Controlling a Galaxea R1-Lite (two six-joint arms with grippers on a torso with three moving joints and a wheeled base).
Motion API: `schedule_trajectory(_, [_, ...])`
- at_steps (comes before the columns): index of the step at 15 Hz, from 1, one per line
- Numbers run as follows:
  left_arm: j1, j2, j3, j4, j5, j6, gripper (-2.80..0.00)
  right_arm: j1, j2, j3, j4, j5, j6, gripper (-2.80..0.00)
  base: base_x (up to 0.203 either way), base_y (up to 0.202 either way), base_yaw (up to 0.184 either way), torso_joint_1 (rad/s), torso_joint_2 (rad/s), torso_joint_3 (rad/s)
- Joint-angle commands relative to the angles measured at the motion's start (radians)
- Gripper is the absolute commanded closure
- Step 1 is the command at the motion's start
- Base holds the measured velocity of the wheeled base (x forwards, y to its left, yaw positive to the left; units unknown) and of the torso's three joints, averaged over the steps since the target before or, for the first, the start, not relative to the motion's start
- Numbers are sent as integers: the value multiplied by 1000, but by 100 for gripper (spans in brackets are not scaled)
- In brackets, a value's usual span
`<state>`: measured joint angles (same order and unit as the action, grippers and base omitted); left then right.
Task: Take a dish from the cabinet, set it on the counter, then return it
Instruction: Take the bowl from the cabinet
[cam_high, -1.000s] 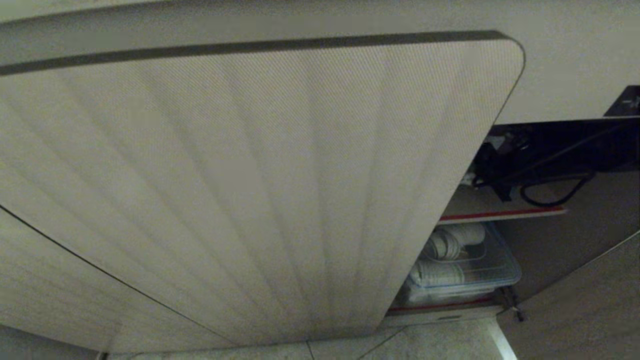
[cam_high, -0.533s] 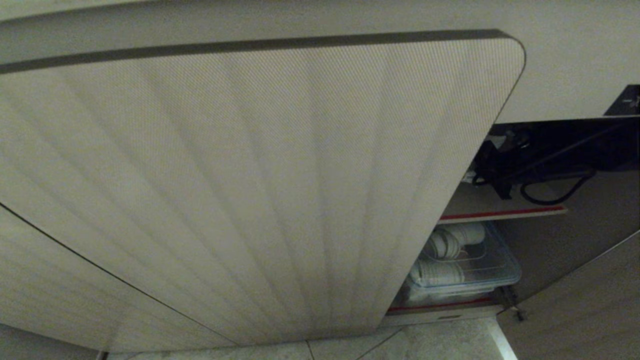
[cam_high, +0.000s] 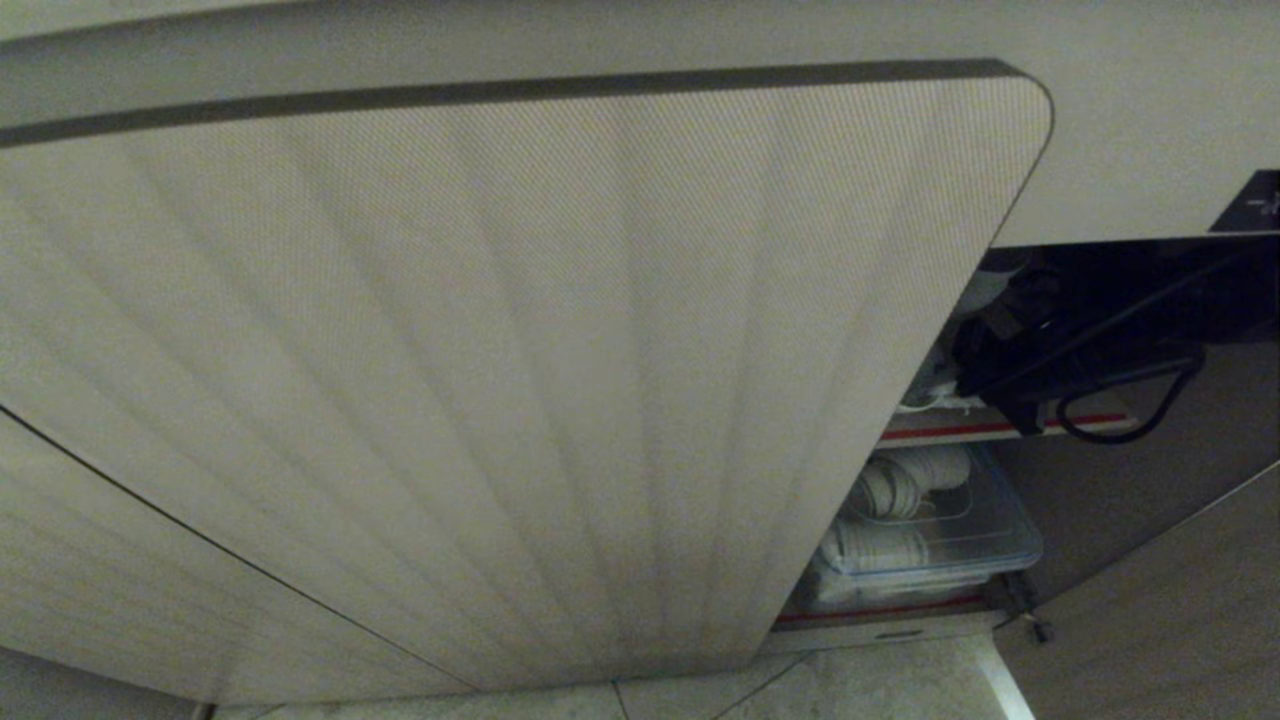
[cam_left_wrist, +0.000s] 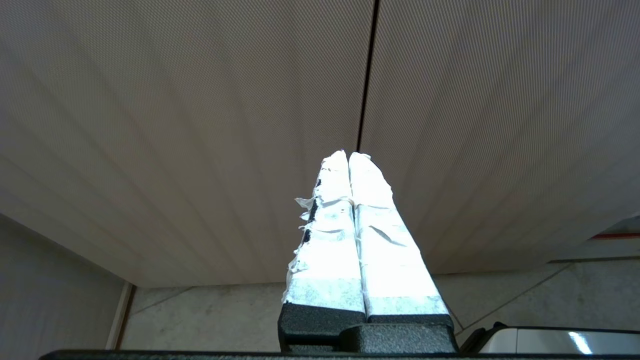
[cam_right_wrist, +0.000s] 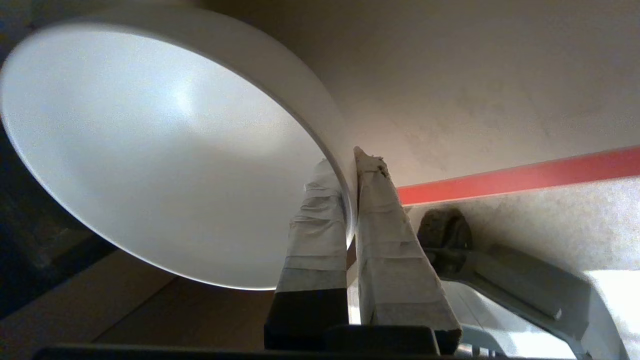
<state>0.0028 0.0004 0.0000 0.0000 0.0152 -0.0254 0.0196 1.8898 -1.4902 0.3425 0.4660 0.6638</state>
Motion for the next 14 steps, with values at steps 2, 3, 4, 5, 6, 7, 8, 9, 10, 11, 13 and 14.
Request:
schedule_trajectory(2, [0,0,0,0,0,-1,0,0,-11,3,9,5,5,0,0,0,0,0,0,0])
schedule_trajectory(3, [0,0,0,0,0,-1,0,-2,-14,5,9,16,5,0,0,0,0,0,0,0])
schedule_trajectory(4, [0,0,0,0,0,-1,0,-3,-22,9,9,30,5,0,0,0,0,0,0,0])
schedule_trajectory(5, [0,0,0,0,0,-1,0,-6,-28,16,12,43,4,0,0,0,0,0,0,0])
schedule_trajectory(6, [0,0,0,0,0,-1,0,-6,-38,20,16,45,3,0,0,0,0,0,0,0])
schedule_trajectory(7, [0,0,0,0,0,-1,0,-6,-48,24,17,50,3,0,0,0,0,0,0,0])
schedule_trajectory(8, [0,0,0,0,0,-1,0,-6,-60,35,19,68,0,0,0,0,0,0,0,0])
schedule_trajectory(9, [0,0,0,0,0,-1,0,-6,-71,57,21,83,-28,0,0,0,0,0,0,0])
schedule_trajectory(10, [0,0,0,0,0,-1,0,-7,-74,82,22,87,-61,0,0,0,0,0,0,0])
schedule_trajectory(11, [0,0,0,0,0,-1,0,-10,-79,112,22,87,-87,0,0,0,0,0,0,0])
schedule_trajectory(13, [0,0,0,0,0,-1,0,-15,-92,159,13,86,-102,0,0,0,0,0,0,0])
schedule_trajectory(14, [0,0,0,0,0,-1,0,-16,-97,183,7,82,-103,0,0,0,0,0,0,0])
